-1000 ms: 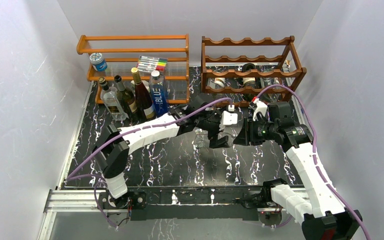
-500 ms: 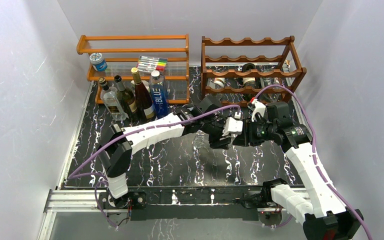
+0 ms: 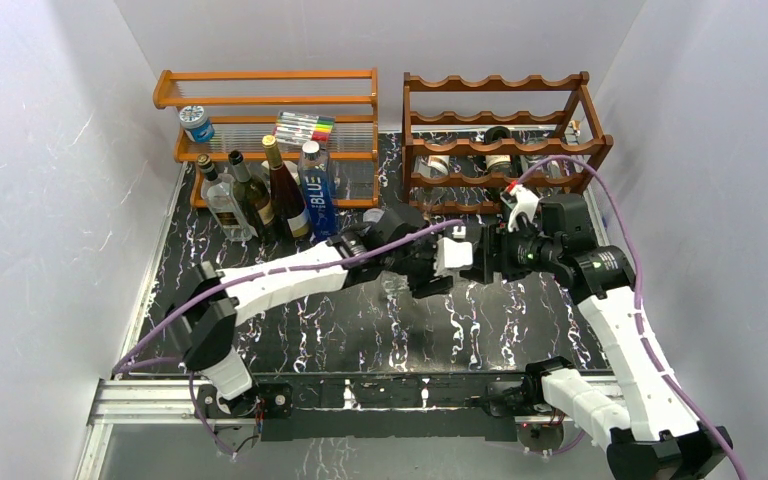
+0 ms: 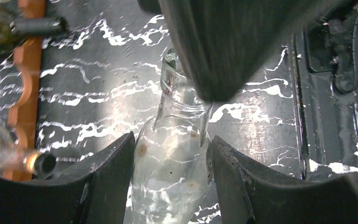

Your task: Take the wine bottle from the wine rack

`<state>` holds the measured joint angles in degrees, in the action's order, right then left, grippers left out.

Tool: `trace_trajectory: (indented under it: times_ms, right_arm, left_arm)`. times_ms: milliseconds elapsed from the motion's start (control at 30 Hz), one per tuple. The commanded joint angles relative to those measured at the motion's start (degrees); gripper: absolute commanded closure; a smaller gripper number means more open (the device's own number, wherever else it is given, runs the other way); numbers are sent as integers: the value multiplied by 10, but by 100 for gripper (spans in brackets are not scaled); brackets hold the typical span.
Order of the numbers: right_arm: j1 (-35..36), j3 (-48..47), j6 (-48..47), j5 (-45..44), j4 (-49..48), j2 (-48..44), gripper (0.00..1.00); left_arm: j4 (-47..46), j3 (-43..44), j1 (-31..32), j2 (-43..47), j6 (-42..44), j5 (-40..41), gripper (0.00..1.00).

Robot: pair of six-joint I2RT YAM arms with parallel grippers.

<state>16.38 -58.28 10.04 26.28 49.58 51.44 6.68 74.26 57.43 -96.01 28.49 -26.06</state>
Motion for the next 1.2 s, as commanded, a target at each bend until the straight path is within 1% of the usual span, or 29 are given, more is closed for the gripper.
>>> trace_trajectory:
  times_ms: [0,67,233,333,533,633,767,867,1000,1100,1167]
  right_arm:
    - [1,-57,22,-19,-70,-15,12]
    - [1,-67,37,-31,-93,-22,2]
    - [1,-75,53,-85,-129,-60,2]
    - [1,-76,58,-112,-135,-74,2]
    - [1,-56,75,-98,-147,-68,2]
    - [1,-44,84,-88,-159,-59,2]
    - [1,-38,92,-83,-167,-53,2]
    - [1,-36,93,-84,-168,-53,2]
    - [1,-32,93,-88,-163,-54,2]
    - [1,-28,92,-90,-163,-55,2]
    - [1,-25,92,-89,-164,-55,2]
  left_arm:
    - [-131,-79,-2,100,-70,94,100]
    - [-171,-120,-2,135,-91,140,100]
    - [-239,-210,-5,225,-148,276,100]
    - [-259,-249,-10,271,-175,346,100]
    - [-253,-290,-28,349,-212,488,100]
    - [-240,-299,-52,377,-233,545,100]
    - [-216,-312,-123,415,-295,556,100]
    - [-214,-326,-171,435,-302,557,100]
    - [-210,-332,-225,451,-308,578,100]
    - [-217,-343,-280,463,-324,583,100]
    - [-222,-350,-328,467,-340,580,100]
